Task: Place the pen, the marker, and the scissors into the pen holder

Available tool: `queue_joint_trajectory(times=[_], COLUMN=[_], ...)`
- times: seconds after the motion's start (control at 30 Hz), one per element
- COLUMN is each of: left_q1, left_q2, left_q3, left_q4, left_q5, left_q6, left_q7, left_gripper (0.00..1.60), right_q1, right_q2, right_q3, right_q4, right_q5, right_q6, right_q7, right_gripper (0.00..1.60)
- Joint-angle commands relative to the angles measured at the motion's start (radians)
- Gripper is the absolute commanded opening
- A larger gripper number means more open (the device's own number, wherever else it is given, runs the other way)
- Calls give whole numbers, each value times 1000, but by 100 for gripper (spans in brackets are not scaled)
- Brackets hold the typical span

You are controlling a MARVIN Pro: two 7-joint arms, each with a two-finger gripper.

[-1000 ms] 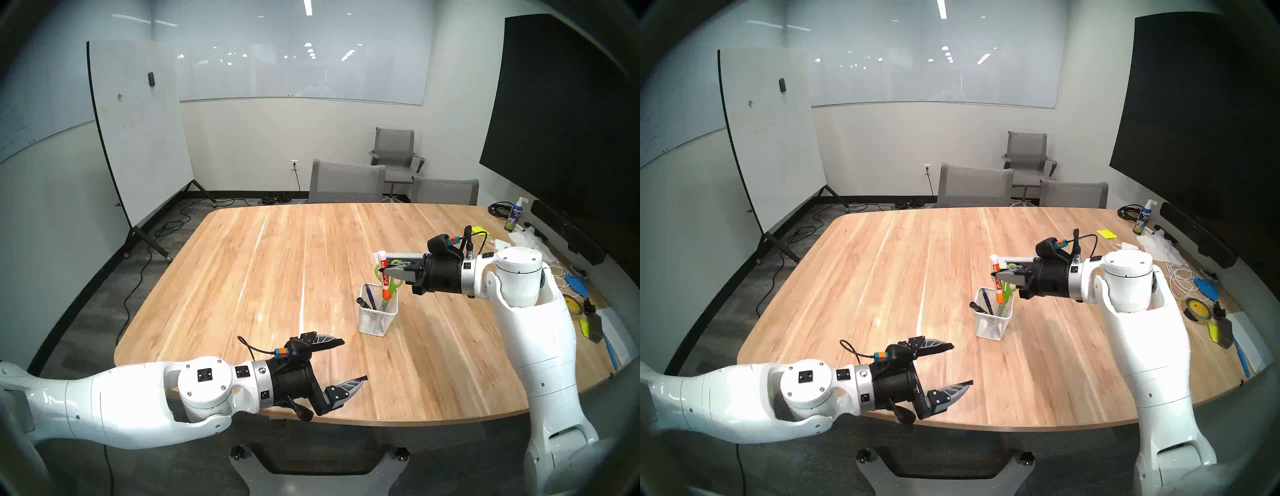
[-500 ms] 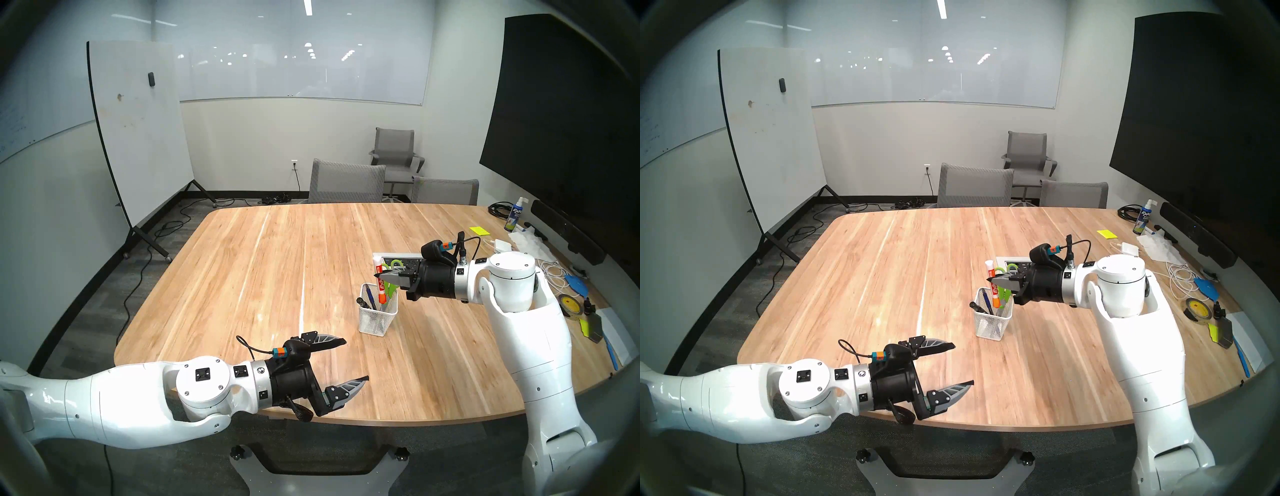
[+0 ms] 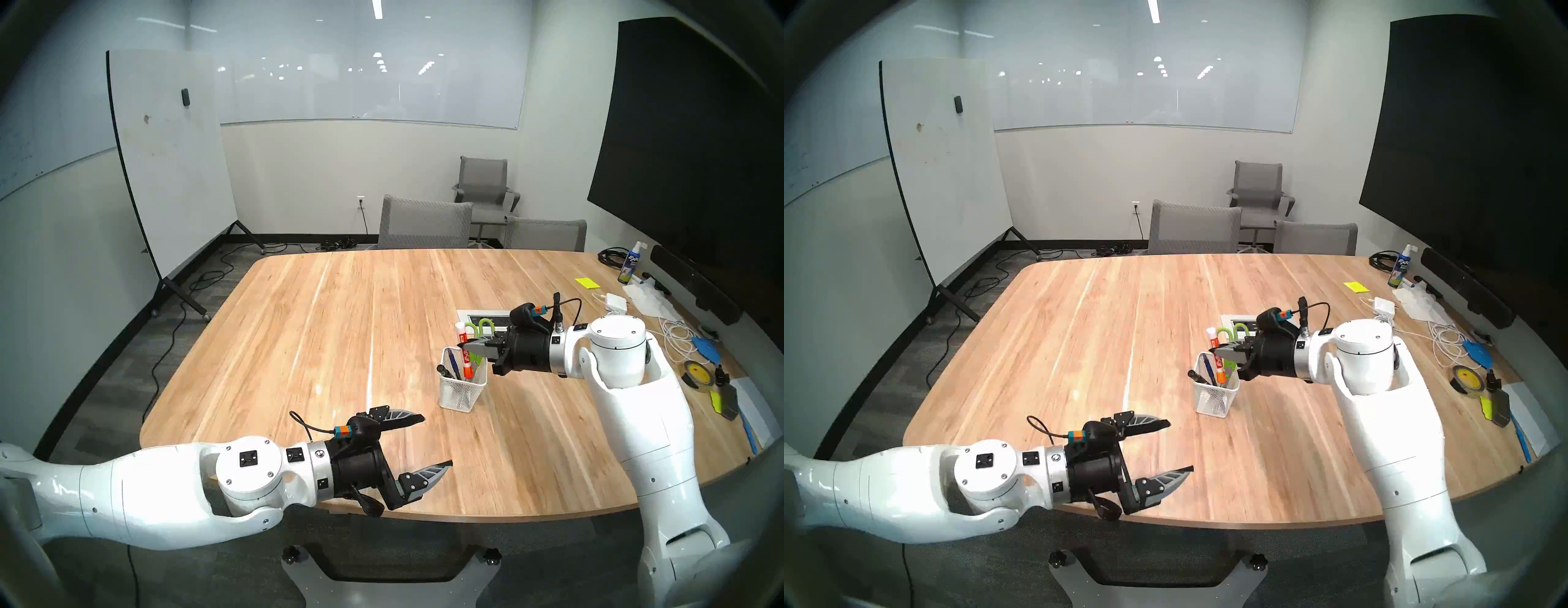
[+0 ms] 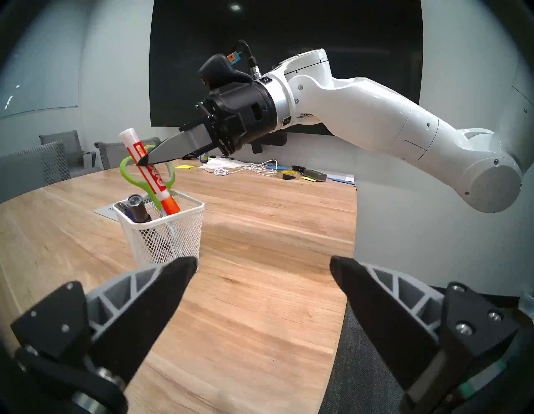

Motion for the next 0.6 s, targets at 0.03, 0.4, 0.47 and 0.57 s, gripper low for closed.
queue_joint_trajectory(times=[0.03,0.4,0.47,0.57], left_q1=[-5,-6,-6,-6], left_q2=[-4,-4,-4,-4], left_q3=[-8,-8,-8,-7], left_q4=[-12,-12,-12,-12], left_q5=[4,4,4,4], left_q6=[-13,-13,-13,-13], left_q7=[5,5,5,6], left_gripper=[160,160,160,160], right_q1=[5,-12,-14,-16], right_q2=[-3,1,1,1], right_q3=[3,-4,-5,-8], right_q4=[2,5,7,8], right_q5=[0,-10,-12,-16], right_q6=[-13,-24,-28,-32], right_q7=[-2,-2,-2,-4], right_gripper=[0,0,0,0])
